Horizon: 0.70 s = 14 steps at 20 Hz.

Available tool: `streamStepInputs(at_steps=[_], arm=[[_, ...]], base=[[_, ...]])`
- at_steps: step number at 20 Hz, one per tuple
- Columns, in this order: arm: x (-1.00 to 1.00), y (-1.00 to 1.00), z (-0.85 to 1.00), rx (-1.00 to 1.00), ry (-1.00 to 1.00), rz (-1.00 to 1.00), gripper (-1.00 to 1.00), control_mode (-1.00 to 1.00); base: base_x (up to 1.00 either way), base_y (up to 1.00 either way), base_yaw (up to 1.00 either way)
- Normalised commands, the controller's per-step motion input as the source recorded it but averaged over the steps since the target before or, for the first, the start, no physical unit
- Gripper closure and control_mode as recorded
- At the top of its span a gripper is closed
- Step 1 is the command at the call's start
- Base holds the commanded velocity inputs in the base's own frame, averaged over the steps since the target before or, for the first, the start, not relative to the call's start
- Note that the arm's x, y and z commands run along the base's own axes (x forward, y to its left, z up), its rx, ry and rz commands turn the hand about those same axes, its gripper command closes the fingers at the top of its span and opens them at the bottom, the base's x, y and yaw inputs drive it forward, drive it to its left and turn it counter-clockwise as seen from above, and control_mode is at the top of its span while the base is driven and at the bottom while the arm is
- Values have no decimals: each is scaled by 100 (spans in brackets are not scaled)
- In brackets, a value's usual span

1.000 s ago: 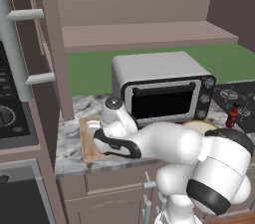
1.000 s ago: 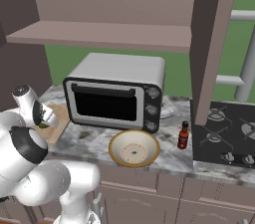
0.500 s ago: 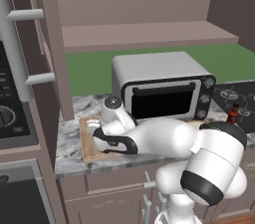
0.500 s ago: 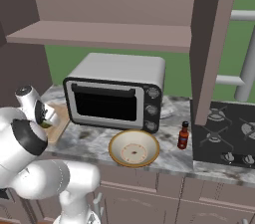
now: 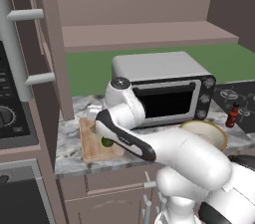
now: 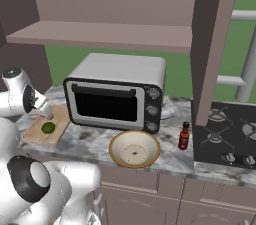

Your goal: Open the cabinet. Place the bowl and condiment on the counter. Then place the lime and garlic on the cutting board.

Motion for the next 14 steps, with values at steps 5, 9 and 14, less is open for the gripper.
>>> streamStepInputs(at_steps=[5, 9, 14], arm=[[-90, -69, 66, 17, 0, -5, -100, -100], [-65, -76, 96, 12, -2, -10, -100, -100], [-70, -70, 89, 10, -4, -10, -100, -100]], base=[[0, 0, 0], [0, 0, 0], [0, 0, 0]])
